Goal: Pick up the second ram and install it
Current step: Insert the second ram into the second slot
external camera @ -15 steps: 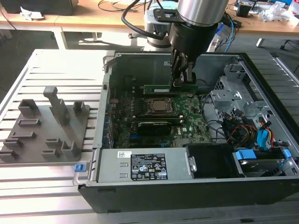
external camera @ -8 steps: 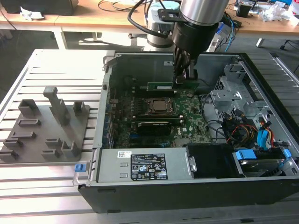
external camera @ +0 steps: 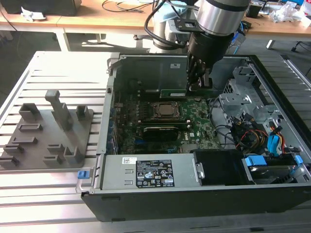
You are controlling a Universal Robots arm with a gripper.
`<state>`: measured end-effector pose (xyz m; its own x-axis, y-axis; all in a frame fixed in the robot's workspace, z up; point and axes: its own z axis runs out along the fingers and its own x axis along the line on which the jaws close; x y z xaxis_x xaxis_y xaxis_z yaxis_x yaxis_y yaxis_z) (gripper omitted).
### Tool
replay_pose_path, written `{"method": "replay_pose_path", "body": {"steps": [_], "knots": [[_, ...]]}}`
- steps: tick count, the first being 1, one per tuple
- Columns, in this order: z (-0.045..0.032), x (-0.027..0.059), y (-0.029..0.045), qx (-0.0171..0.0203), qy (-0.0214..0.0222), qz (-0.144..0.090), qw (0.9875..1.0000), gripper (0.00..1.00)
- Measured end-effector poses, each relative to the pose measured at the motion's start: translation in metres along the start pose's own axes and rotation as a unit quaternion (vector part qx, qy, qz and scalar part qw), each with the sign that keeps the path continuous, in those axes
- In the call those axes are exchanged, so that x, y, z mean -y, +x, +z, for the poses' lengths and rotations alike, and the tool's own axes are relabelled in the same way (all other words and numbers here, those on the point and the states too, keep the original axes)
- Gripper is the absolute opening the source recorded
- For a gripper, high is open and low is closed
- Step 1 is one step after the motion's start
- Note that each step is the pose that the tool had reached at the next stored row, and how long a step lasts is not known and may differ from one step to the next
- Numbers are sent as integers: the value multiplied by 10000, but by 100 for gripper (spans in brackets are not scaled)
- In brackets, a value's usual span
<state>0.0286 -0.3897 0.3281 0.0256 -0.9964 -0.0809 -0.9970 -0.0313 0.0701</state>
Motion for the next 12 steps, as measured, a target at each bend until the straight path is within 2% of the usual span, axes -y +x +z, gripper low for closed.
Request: {"method": "replay_pose_path", "body": {"steps": [4, 12], "knots": [[87, 69, 8, -4, -6, 1, 10000, 13], [234, 90, 20, -3, -19, 1, 10000, 13]]}}
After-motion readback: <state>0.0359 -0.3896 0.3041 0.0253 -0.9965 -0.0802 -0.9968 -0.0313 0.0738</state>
